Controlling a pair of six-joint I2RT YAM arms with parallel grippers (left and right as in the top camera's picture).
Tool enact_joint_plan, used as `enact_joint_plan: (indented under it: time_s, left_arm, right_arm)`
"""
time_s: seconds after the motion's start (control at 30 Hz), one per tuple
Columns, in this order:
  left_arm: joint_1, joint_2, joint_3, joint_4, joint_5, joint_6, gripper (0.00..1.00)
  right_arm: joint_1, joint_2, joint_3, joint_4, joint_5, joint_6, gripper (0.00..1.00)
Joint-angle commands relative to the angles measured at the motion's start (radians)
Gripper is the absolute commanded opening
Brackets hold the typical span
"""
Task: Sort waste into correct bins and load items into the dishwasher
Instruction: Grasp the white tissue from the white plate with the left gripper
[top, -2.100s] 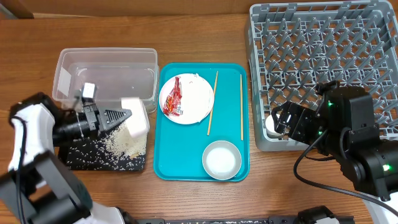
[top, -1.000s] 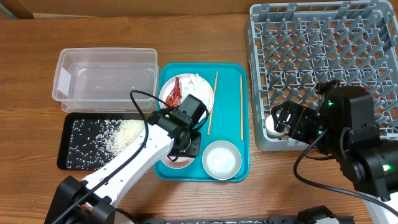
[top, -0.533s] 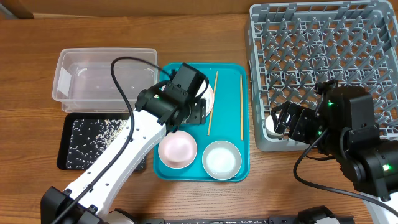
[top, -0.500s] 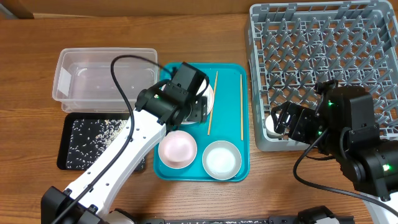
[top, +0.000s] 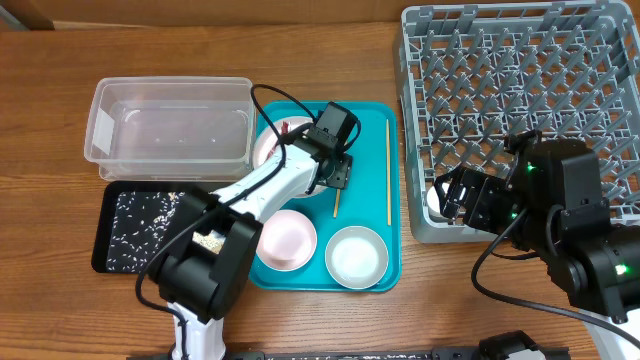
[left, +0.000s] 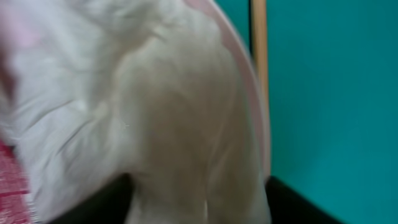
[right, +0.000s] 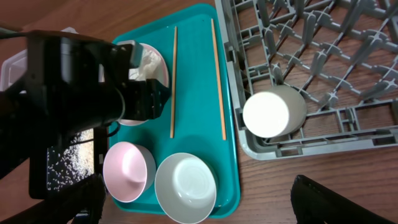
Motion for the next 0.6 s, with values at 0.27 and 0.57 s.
enact_joint_plan:
  time_s: [0.27, 0.57]
  left_arm:
    - [0.069, -0.146, 0.233, -0.241, 0.105, 0.009, 0.04]
    - [0.122, -0.276, 0.266, -0.329, 0.023, 0.010, 0.04]
  right_arm:
    - [-0.007, -0.003, -0.019, 0.005, -0.006, -0.006, 0.96]
    - [-0.007, -0.003, -0.019, -0.003, -0.006, -0.006, 0.96]
